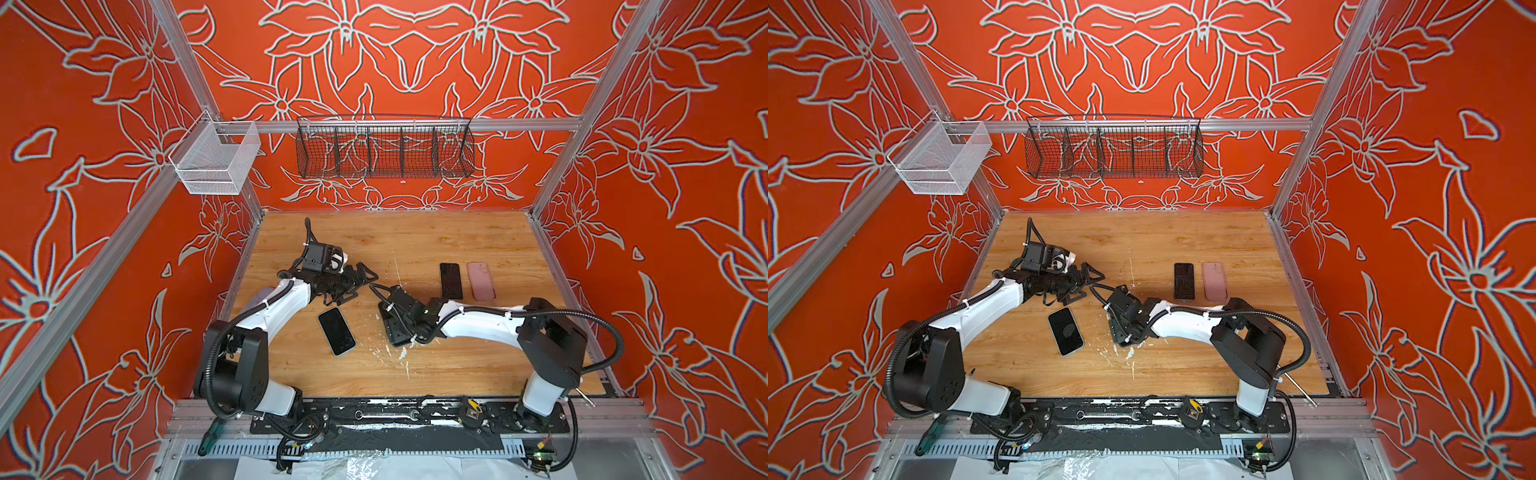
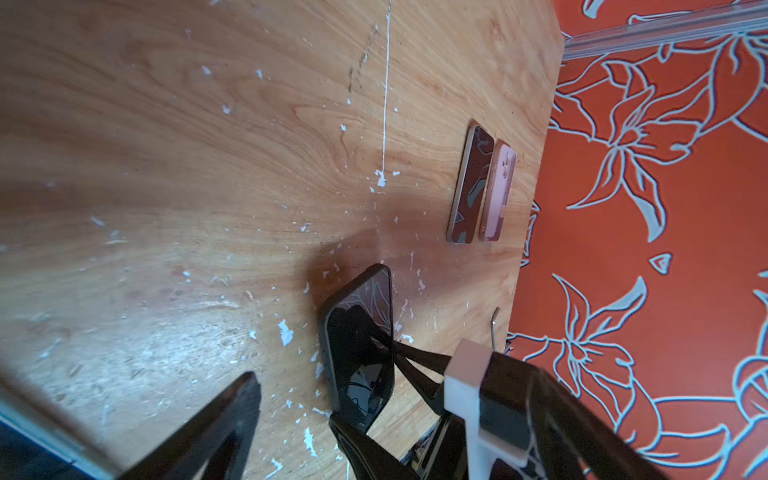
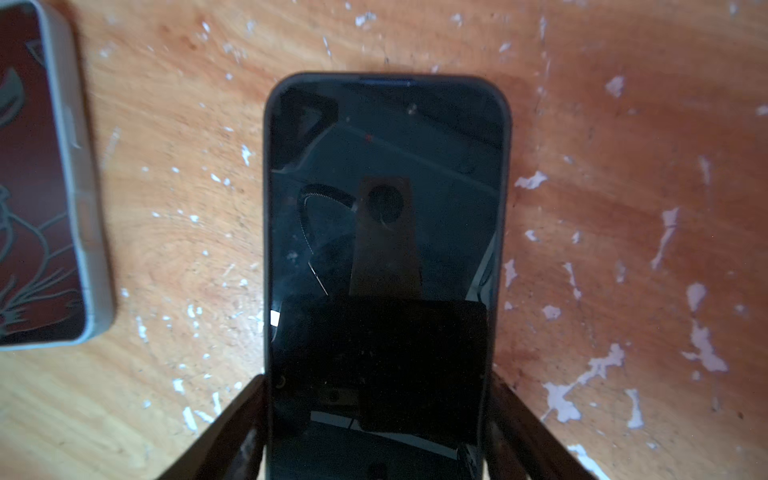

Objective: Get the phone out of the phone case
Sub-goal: 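Lift the black phone with the right gripper while the left gripper reaches toward it, then grasp the black phone with the left gripper from the right gripper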

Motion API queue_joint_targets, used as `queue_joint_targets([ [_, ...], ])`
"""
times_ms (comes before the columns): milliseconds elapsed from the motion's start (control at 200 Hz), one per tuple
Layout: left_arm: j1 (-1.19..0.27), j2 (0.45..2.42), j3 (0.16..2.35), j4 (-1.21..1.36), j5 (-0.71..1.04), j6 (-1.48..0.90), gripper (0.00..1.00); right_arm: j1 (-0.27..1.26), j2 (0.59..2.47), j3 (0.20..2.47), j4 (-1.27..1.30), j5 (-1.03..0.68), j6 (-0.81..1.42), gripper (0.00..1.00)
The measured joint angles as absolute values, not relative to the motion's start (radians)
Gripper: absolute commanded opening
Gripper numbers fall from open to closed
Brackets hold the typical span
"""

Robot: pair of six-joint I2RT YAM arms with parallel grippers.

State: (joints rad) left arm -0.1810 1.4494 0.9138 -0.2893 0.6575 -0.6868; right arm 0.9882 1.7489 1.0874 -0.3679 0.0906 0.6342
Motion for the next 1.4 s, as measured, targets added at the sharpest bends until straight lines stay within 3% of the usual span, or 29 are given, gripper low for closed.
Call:
queue_joint_targets([
  [410, -0.276, 1.447, 0.815, -0.161, 0.699, -0.745, 0.99, 0.957, 1.675, 1.097, -0.353, 0.025, 0.633, 0.57],
  [691, -0.313, 1.464, 0.793, -0.065, 0.704, -0.798, 0.83, 0.948, 1.629, 1.1, -0.338, 0.002, 0.636, 0.57],
  [991, -0.342, 1.497, 0.786, 0.012, 0.717, -0.839, 0.55, 0.909, 1.589, 1.099, -0.316, -0.052, 0.664, 0.57],
  [1396, -0.348, 1.508, 0.786, 0.063, 0.732, -0.86, 0.39, 0.874, 1.581, 1.08, -0.301, -0.101, 0.691, 0.57],
])
